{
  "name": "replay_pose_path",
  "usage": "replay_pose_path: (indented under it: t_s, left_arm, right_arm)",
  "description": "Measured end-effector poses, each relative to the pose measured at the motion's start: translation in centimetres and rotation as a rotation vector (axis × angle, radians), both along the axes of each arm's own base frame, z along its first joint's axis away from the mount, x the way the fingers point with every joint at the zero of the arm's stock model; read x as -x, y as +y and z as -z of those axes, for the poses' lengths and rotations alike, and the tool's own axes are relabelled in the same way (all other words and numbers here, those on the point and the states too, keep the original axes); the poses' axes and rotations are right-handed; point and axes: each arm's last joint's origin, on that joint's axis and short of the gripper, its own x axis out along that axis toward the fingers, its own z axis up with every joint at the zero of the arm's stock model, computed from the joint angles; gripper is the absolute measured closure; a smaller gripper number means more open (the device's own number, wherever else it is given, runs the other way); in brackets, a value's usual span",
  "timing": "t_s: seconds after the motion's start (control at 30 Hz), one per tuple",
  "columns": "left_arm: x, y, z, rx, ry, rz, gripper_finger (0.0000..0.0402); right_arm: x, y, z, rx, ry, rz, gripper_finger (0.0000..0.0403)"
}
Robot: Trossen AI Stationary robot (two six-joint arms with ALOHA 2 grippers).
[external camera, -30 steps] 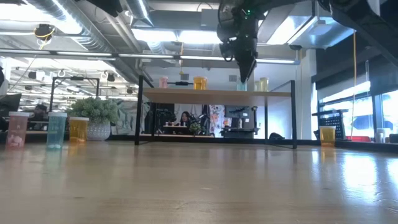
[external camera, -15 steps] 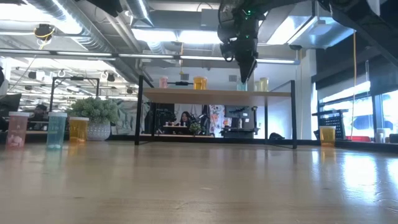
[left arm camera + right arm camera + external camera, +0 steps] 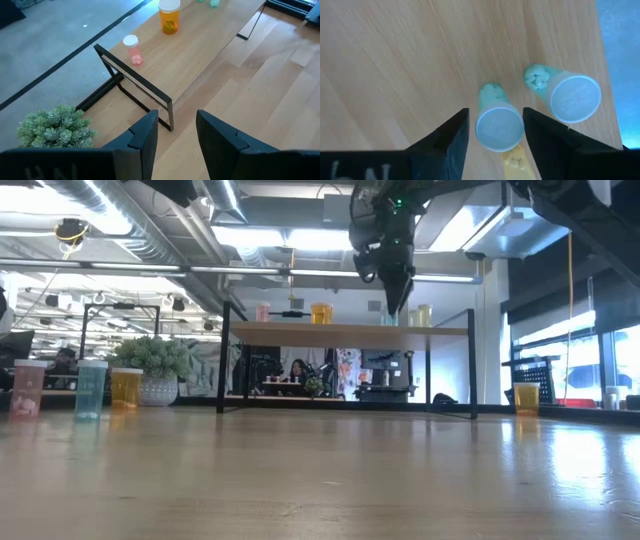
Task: Pick and place medicine bottles onto shelf by color
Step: Adjust the blue medicine bottle on the shelf to align with the other blue medicine bottle
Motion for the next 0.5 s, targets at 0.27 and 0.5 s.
replay_pose_path:
  t_s: [0.27,0.5]
  left_arm:
    - [0.0,-0.01,0.0,0.0,0.0,0.0,0.0273]
    - [0.0,0.0,0.0,0.0,0.0,0.0,0.0273]
  right_arm:
    - [0.0,0.0,-0.05,0.001,-0.004,0.004,0.0213]
    - [0.09,-0.11,-0.09,0.044,0.026,0.03,0.0212]
